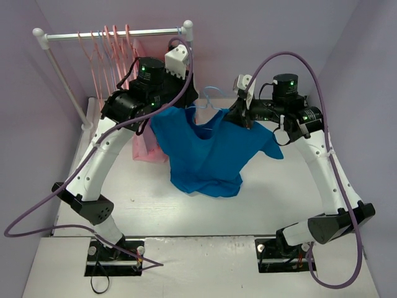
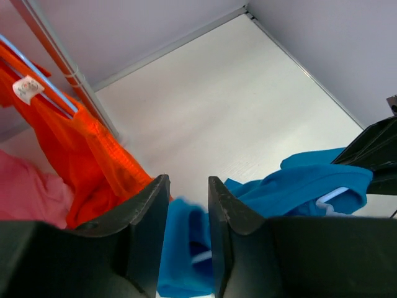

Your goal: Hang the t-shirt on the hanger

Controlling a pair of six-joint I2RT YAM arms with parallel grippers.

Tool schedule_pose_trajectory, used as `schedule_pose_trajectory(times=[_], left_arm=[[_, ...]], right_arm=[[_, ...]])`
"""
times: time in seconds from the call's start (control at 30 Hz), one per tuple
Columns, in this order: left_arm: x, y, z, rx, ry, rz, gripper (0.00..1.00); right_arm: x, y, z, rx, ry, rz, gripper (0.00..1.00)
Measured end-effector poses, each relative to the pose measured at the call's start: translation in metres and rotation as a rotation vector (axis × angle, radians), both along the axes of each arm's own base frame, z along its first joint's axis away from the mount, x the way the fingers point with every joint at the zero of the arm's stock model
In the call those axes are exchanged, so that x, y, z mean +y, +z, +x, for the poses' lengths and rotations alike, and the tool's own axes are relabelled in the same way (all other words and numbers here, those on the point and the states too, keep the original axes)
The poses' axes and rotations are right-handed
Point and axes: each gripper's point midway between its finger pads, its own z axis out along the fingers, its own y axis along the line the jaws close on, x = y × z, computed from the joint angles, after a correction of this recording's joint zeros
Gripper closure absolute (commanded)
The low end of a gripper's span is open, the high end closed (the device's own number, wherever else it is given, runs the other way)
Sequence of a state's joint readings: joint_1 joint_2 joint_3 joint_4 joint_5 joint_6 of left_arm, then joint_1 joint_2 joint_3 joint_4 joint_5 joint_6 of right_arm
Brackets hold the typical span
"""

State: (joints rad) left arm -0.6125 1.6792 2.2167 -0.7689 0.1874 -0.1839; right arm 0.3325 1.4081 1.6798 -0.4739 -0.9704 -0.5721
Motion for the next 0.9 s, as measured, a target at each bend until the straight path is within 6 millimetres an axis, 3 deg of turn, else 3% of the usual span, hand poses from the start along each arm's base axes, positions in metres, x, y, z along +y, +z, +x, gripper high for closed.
schedule_pose_trajectory(times=[0.13,0.4,0.67,0.8,0.9], left_arm=[[0.006,0.004,0.01,-0.029,-0.04,-0.015,0.51],[0.04,0.004,0.023,-0.057,-0.072,-0.021,0.35],[0.095,-0.023,-0.003,-0.093,-0.11,0.135,0.27],[0.105,-0.047,-0.024,-0.119,-0.2,0.266,0.27],[0.108,-0.066,-0.028,-0.125,-0.26,0.343,0.27]], right_arm=[[0.001,-0.003,0.001,0.015,0.014,0.006,1.0],[-0.003,-0.007,0.008,0.038,0.028,0.022,1.0],[-0.002,-0.026,0.021,0.096,0.037,0.02,1.0],[-0.002,-0.025,0.021,0.099,0.047,0.026,1.0],[-0.001,-0.024,0.019,0.101,0.061,0.034,1.0]])
